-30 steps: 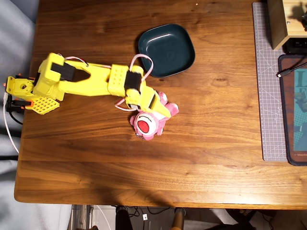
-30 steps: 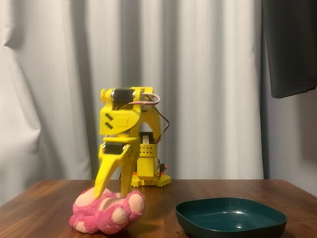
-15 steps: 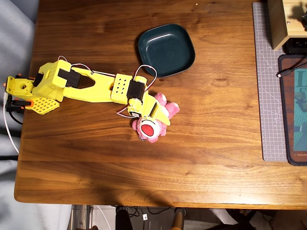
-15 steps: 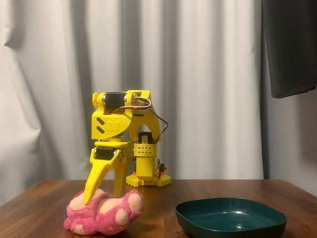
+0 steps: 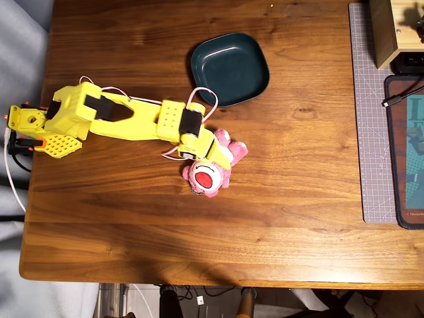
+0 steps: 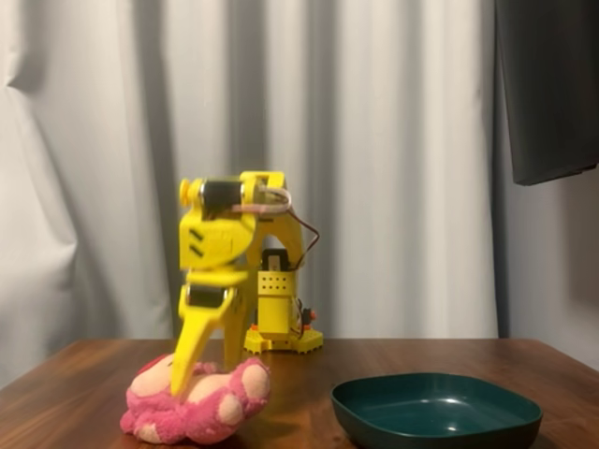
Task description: Grasp a strawberry bear and put it in the bin.
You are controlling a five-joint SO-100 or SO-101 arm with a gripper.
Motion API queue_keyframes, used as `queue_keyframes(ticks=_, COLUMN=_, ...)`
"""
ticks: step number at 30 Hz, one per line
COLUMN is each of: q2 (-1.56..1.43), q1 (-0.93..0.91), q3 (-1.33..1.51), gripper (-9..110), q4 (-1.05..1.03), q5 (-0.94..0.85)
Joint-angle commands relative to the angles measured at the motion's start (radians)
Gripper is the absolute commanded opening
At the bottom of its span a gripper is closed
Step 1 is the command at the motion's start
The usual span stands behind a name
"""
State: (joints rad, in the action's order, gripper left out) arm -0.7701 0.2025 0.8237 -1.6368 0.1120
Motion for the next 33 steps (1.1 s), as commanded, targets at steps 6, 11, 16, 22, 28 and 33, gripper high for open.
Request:
queue_keyframes(ticks=6, q2=0.110, q1=0.029, q3=-0.149, gripper=44, q4=-0.008, q5=0.011)
queue_keyframes(ticks=11, q2=0.110, q1=0.009, q3=-0.179, gripper=11, q4=-0.034, q5=0.009)
queue_keyframes(ticks=16, q2=0.110, q1=-0.021, q3=-0.229, gripper=1, q4=-0.077, q5=0.011)
queue_keyframes(ticks=22, q2=0.110, q1=-0.026, q3=-0.336, gripper=0, q4=-0.149, q5=0.015)
queue_keyframes(ticks=28, q2=-0.081, q1=-0.066, q3=-0.313, gripper=0, q4=-0.158, q5=0.029)
queue_keyframes(ticks=33, q2=-0.146, q1=-0.132, q3=-0.354, gripper=0, q4=-0.158, q5=0.051)
